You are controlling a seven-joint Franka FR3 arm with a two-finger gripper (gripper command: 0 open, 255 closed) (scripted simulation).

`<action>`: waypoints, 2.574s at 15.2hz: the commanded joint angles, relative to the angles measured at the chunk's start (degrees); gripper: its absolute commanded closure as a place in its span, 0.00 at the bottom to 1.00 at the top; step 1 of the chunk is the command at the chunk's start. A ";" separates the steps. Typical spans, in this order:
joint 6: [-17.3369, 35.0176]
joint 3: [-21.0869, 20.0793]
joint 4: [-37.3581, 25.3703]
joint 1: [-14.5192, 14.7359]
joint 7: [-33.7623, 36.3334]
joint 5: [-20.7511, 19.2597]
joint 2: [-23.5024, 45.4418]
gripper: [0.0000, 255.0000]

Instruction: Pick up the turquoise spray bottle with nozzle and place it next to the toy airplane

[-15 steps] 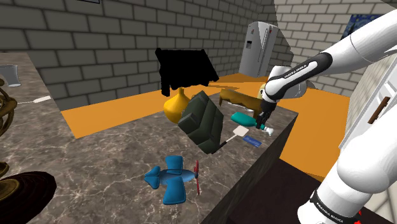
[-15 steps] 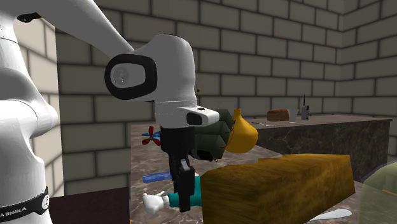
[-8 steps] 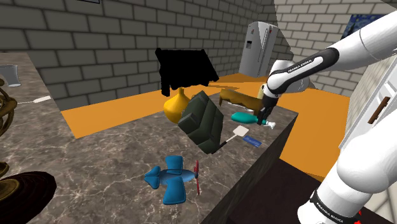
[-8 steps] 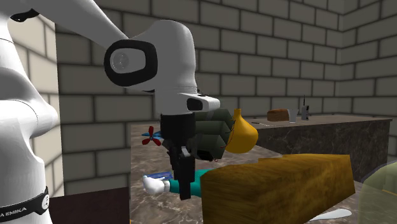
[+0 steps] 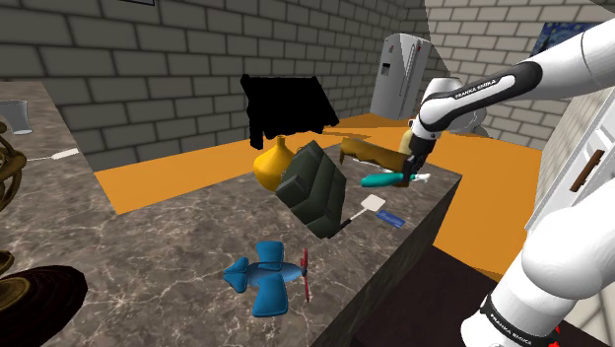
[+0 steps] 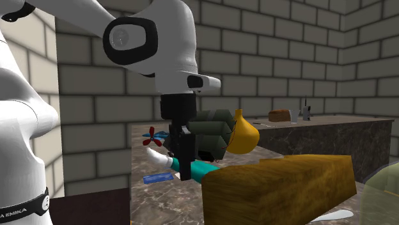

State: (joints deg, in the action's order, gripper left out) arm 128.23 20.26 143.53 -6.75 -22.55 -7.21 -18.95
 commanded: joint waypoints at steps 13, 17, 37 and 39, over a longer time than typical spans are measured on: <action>-11.93 -1.53 -7.52 -0.08 0.65 -0.19 -4.48 1.00; -15.15 -1.90 -10.04 -0.02 0.72 -0.10 -5.19 1.00; -15.09 -18.39 -19.88 10.42 24.07 6.10 5.65 1.00; -15.21 -19.91 -22.20 11.47 26.49 6.36 7.88 1.00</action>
State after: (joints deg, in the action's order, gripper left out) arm 112.81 1.24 122.25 4.11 2.52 -1.03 -12.18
